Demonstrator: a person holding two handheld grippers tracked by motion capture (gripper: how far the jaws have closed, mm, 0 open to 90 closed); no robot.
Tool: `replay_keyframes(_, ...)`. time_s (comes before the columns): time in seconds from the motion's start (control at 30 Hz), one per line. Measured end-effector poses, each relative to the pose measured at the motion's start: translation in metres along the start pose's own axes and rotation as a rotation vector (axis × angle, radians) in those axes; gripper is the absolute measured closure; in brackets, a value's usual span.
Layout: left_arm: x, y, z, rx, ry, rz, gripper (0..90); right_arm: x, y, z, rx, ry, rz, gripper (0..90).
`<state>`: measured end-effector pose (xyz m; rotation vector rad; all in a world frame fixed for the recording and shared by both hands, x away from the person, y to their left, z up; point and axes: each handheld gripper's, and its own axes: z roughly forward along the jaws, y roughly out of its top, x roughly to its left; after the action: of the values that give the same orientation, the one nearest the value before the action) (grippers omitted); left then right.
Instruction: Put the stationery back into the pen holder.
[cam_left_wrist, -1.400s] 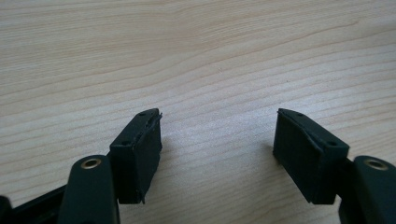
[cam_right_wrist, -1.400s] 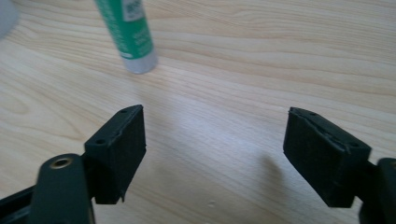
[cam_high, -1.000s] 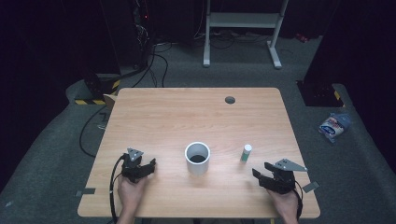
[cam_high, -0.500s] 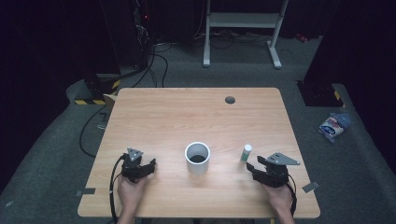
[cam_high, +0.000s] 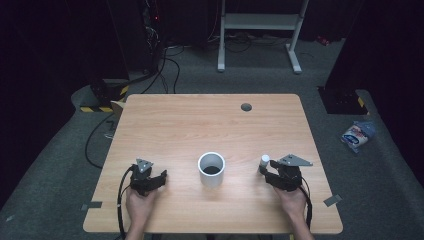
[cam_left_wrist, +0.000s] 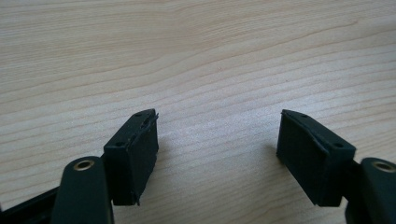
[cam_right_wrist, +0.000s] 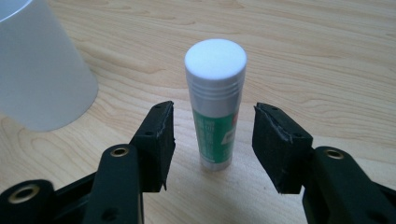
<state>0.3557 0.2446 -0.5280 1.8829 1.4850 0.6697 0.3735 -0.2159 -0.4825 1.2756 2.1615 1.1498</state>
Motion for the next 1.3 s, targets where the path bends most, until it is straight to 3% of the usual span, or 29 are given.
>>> replay_keyframes(0.53, 0.0001, 0.0000, 0.0000, 0.000, 0.000, 0.000, 29.1, -0.0018, 0.0011, 0.0043, 0.000, -0.006, -0.022, 60.3)
replay_keyframes(1.3, 0.0000, 0.0001, 0.0000, 0.000, 0.001, 0.002, 29.0, 0.0003, 0.0019, 0.0042, 0.001, -0.019, -0.049, 65.1)
